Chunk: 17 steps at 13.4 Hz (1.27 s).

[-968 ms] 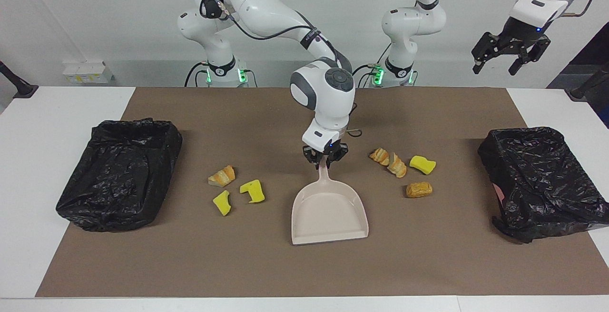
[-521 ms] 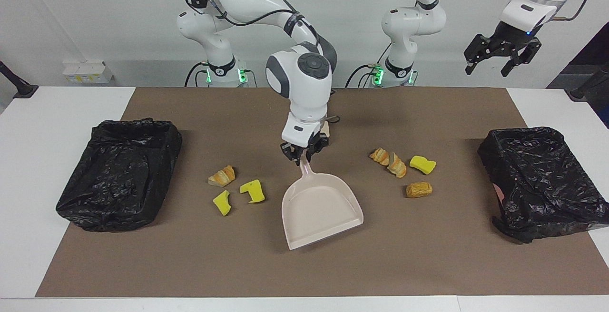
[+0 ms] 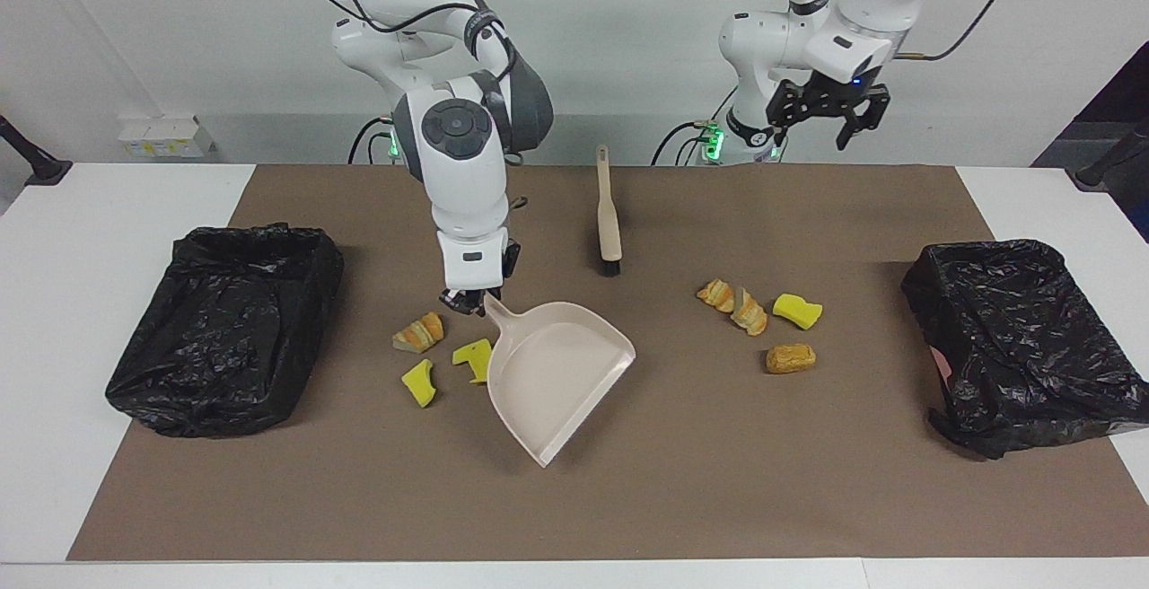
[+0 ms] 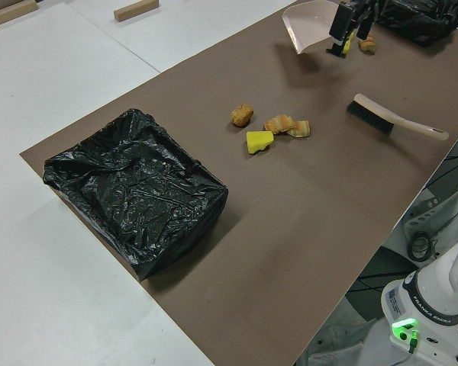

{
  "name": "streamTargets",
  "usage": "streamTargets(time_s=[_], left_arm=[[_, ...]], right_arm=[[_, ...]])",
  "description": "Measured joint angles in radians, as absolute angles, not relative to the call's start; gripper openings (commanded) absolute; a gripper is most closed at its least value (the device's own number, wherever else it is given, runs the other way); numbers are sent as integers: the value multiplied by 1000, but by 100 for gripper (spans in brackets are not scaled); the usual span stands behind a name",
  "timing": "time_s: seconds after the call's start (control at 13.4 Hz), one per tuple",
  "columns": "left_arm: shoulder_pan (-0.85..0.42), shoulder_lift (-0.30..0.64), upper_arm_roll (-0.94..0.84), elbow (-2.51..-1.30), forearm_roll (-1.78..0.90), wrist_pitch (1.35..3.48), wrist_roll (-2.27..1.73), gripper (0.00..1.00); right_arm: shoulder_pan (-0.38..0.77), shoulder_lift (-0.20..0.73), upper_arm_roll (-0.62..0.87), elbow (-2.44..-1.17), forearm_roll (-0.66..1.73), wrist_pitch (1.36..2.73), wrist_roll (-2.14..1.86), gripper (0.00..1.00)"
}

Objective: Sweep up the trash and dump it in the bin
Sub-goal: 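Slide the dustpan beside the debris while the left gripper grasps the brush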

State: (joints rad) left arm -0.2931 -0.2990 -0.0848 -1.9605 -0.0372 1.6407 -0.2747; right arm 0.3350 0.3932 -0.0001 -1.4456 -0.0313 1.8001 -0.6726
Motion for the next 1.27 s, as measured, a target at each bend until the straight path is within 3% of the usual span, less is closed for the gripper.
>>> streamTargets(time_s=[0.52,0.74,1.04,1.27], left_arm=[[-618,-293,-90,-2232,-63,1950,-630,100],[-752,-229,-90,-2336,-67,2108,-765,100],[-848,-77,-90,-2357,-67,2237,-874,100],[-904,-69,-91,-2392,-67,2265,-923,100]], right_arm=[[309,380,-2,-1506,-34,1811,-1067,0],[270,348,-5,-1592,-35,1897,-1234,0],[263,313,0,-1681,-38,1951,-1285,0],[270,307,3,-1695,-59,1956,-1285,0]])
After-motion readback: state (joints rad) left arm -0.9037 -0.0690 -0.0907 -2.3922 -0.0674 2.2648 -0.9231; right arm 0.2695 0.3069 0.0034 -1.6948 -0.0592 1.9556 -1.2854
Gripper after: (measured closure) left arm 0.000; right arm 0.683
